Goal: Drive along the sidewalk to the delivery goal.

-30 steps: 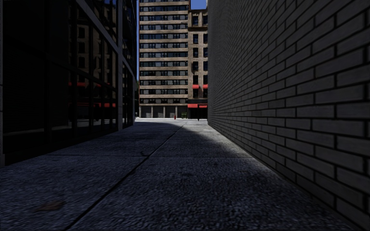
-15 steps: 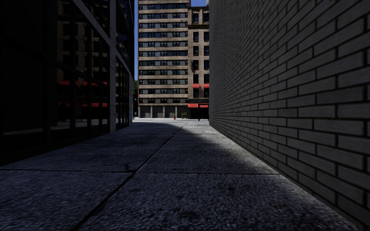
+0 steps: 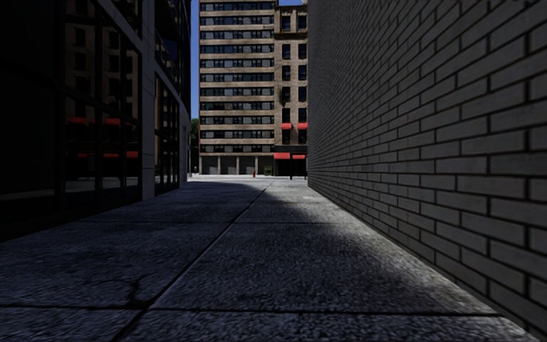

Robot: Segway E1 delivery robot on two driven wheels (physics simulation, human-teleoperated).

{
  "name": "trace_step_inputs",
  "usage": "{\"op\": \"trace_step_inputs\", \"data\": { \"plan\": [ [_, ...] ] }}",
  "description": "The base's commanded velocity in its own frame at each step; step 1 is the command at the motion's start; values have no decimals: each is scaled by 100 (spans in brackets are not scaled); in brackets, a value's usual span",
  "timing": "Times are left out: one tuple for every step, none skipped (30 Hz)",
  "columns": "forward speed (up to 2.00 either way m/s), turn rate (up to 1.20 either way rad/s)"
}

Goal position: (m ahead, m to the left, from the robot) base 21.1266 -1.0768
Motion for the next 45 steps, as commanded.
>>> {"op": "trace_step_inputs", "data": {
  "plan": [
    [200, -120],
    [200, -120],
    [200, -120],
    [200, -120],
    [200, -111],
    [200, -1],
    [200, -1],
    [200, 0],
    [200, 0],
    [200, 0],
    [200, 0],
    [200, 0],
    [200, 0],
    [200, 0],
    [200, 0],
    [200, 0],
    [200, 0],
    [200, 0],
    [200, 0],
    [200, 0],
    [200, 0],
    [200, 0],
    [200, 0],
    [200, 0],
    [200, 0],
    [200, 0],
    [200, 0],
    [200, 0],
    [200, 0],
    [200, 0],
    [200, 0],
    [200, 0],
    [200, 0],
    [200, 0],
    [200, 0],
    [200, 0],
    [200, 0],
    [200, 0],
    [200, 0],
    [200, 0],
    [200, 0],
    [200, 0],
    [200, 0],
    [200, 0],
    [200, 0]
  ]
}}
